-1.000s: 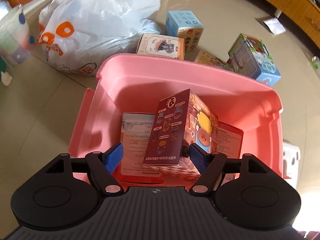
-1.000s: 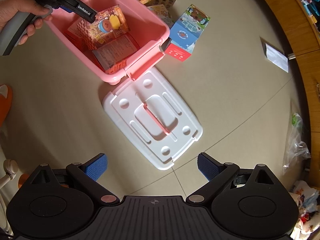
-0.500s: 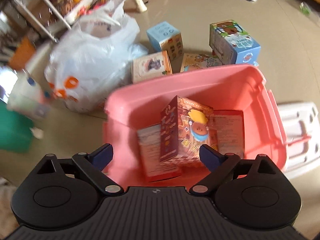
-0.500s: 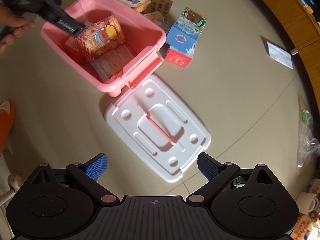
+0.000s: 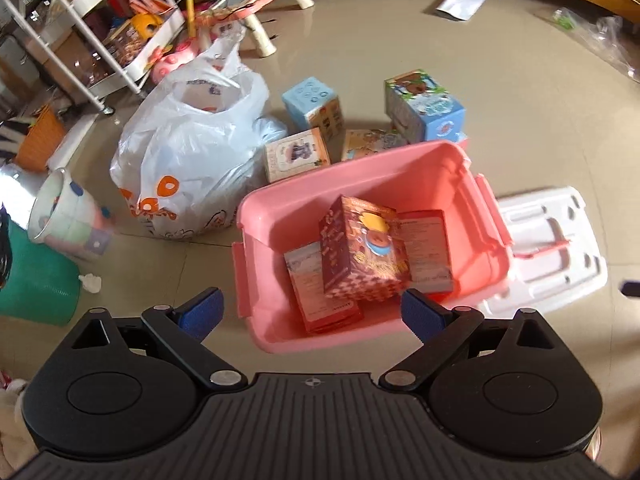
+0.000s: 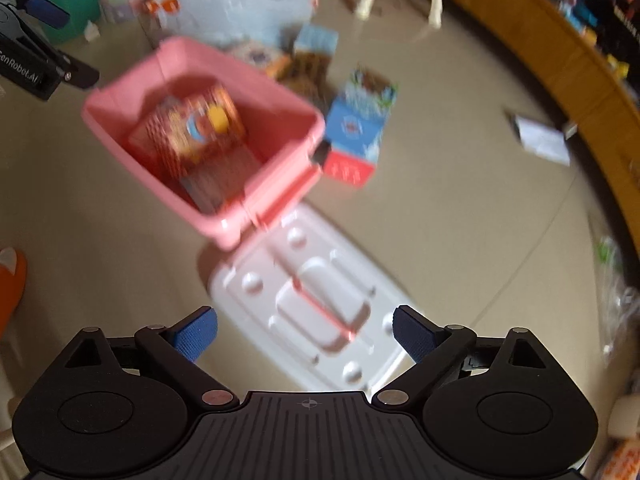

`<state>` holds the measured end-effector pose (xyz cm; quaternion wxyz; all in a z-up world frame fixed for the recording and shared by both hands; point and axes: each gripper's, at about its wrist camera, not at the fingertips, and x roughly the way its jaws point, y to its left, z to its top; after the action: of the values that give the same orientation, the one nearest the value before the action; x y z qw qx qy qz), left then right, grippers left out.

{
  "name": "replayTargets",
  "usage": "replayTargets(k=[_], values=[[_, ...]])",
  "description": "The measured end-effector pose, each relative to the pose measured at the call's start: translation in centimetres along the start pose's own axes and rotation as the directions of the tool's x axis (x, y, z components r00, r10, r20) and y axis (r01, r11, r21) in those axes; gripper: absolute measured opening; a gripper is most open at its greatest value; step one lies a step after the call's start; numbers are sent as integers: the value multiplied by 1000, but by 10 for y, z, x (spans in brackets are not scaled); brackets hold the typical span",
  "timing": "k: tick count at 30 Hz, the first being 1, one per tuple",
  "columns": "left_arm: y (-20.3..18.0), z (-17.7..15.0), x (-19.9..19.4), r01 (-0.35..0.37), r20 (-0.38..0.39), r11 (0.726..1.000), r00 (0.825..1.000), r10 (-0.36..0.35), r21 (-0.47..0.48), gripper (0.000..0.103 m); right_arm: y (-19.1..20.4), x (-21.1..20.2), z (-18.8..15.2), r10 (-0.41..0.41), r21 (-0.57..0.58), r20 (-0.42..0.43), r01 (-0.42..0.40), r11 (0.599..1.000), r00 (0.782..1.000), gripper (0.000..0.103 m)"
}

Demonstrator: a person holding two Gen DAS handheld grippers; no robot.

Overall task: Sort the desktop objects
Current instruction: 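Reach the right gripper to the white lid and grasp its pink handle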

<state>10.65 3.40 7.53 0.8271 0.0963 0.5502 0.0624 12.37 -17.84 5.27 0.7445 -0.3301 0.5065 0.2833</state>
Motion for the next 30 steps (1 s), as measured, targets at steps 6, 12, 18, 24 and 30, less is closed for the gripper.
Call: replayTargets(k=[6,12,18,24,30], values=[[0,-2,13,48,-67,997,996,-52,-53,98,11,5,-10,-32,-98,113,43,994,993,90],[-2,3,24,134,-116,980,982,-151,-145,98,-7,46,-27,-20,-201,55,31,979,998,79],[-17,10,27,174,-142,971,970,-198,-163,98,-15,107,-30,42,-344,-43,-54,937,998,67],[-28,12,36,204,-180,966,956,-232,-159,98,-6,165,-27,38,-493,-95,-80,866,995,57],[-16,11,50,167,-219,962,952,-214,-215,98,1,204,-23,50,-576,-92,-94,812,995,48]])
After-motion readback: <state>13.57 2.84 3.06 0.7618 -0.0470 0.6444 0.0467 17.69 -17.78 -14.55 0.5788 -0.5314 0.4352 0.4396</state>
